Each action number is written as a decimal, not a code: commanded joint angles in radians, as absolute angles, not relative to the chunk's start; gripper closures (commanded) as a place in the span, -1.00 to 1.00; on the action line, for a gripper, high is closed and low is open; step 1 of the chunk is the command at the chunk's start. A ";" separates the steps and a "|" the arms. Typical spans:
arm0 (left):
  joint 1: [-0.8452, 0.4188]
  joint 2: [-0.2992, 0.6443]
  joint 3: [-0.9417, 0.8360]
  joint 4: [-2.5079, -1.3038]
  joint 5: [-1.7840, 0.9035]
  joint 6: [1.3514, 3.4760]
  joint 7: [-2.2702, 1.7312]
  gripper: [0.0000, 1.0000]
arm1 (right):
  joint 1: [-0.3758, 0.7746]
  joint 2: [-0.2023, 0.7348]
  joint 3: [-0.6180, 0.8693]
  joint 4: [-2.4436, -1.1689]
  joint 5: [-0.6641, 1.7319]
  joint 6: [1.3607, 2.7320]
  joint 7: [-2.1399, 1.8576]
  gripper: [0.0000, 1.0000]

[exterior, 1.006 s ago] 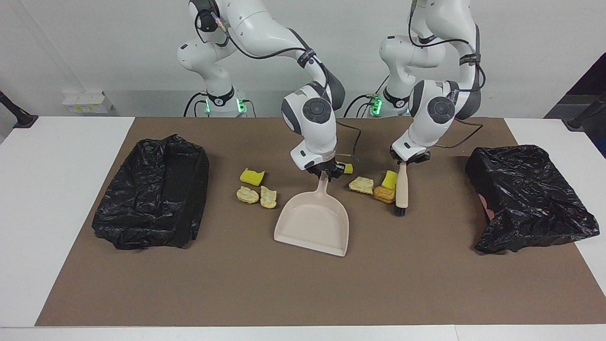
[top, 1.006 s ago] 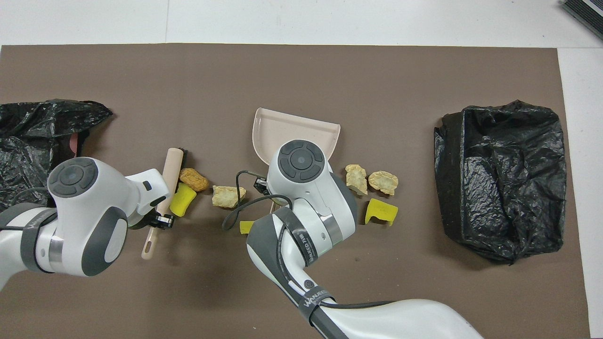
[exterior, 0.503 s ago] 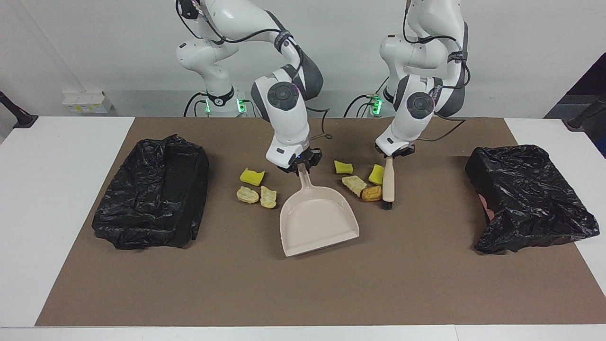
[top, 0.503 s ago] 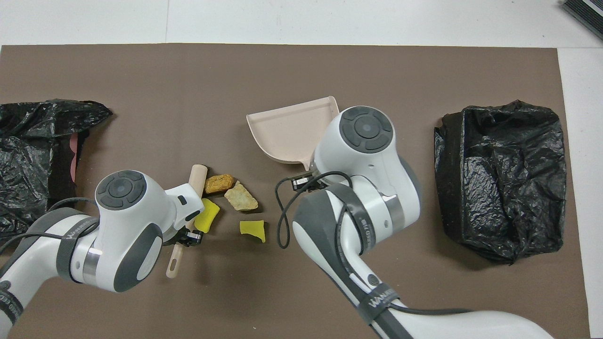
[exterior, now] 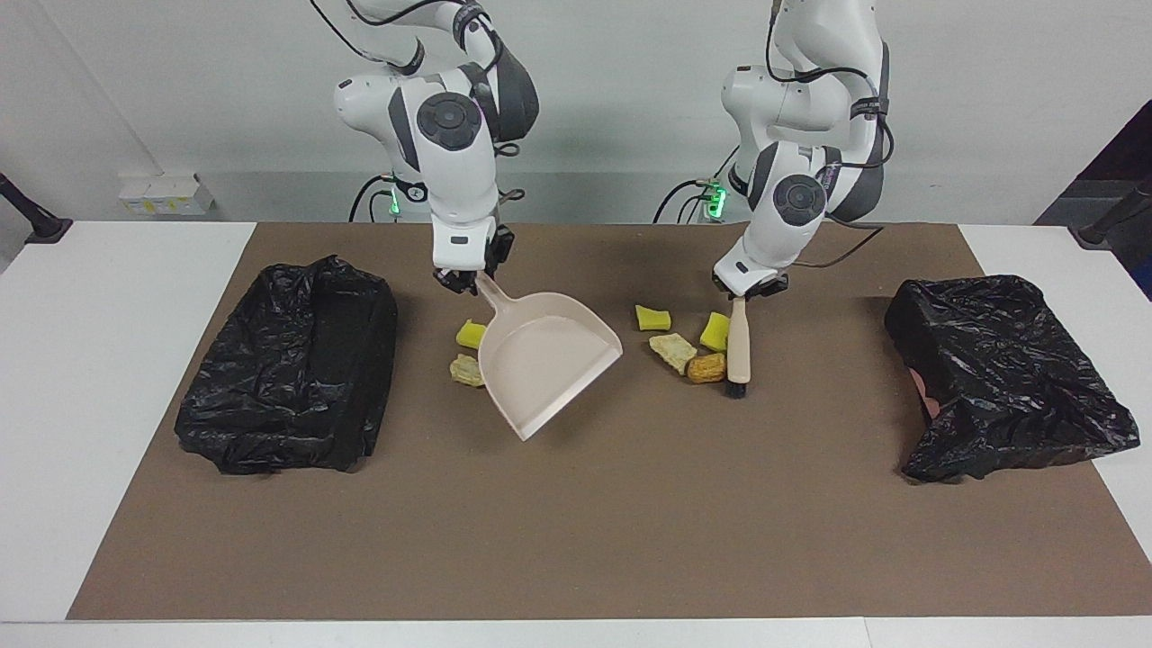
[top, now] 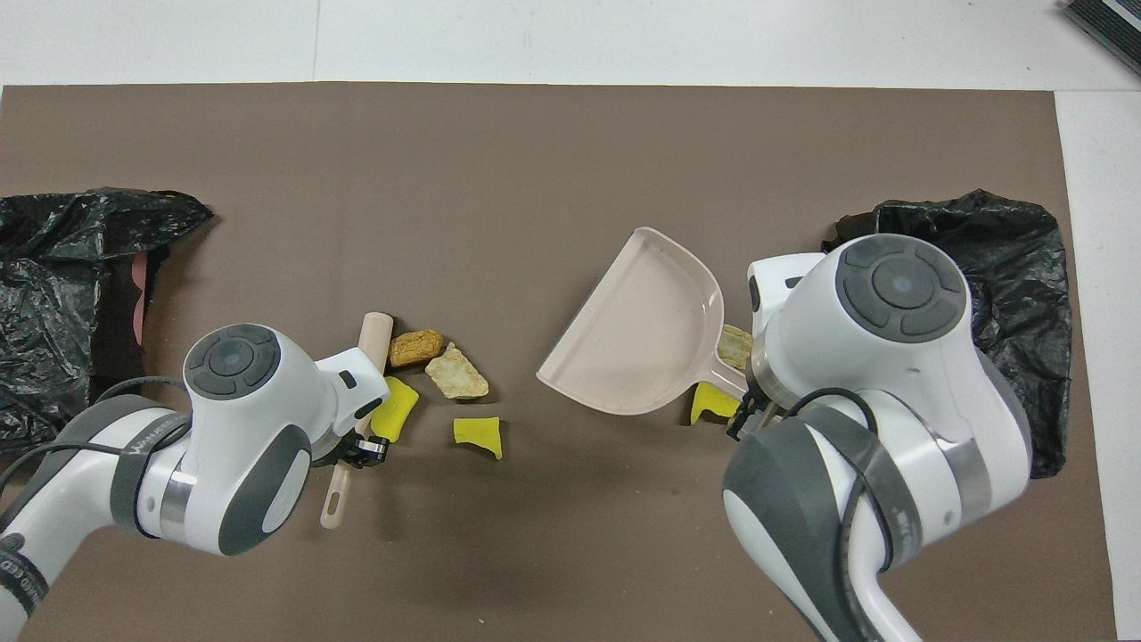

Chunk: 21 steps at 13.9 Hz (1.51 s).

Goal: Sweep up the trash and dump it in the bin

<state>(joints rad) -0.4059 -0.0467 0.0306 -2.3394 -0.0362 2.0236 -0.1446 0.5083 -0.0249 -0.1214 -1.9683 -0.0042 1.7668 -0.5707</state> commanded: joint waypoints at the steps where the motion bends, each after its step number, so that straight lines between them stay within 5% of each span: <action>1: -0.434 -0.080 0.043 -2.364 -0.054 2.017 -0.170 1.00 | 0.564 -0.049 -0.107 -2.060 -0.038 1.816 -0.661 1.00; 5: -0.436 -0.080 0.043 -2.365 -0.058 2.019 -0.172 1.00 | 0.621 -0.037 -0.104 -2.201 -0.043 2.011 -0.647 1.00; 11: -0.503 -0.092 0.041 -2.375 -0.078 2.022 -0.262 1.00 | 0.719 0.044 -0.103 -2.189 -0.043 2.118 -0.476 1.00; 21: -0.825 -0.083 0.040 -2.344 -0.287 2.073 -0.426 1.00 | 0.736 0.074 -0.103 -2.157 -0.040 2.108 -0.426 1.00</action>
<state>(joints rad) -0.7808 -0.0621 0.0252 -2.3553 -0.2691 2.0995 -0.3898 0.7377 0.0612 -0.1034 -2.1744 -0.0240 2.1103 -0.4657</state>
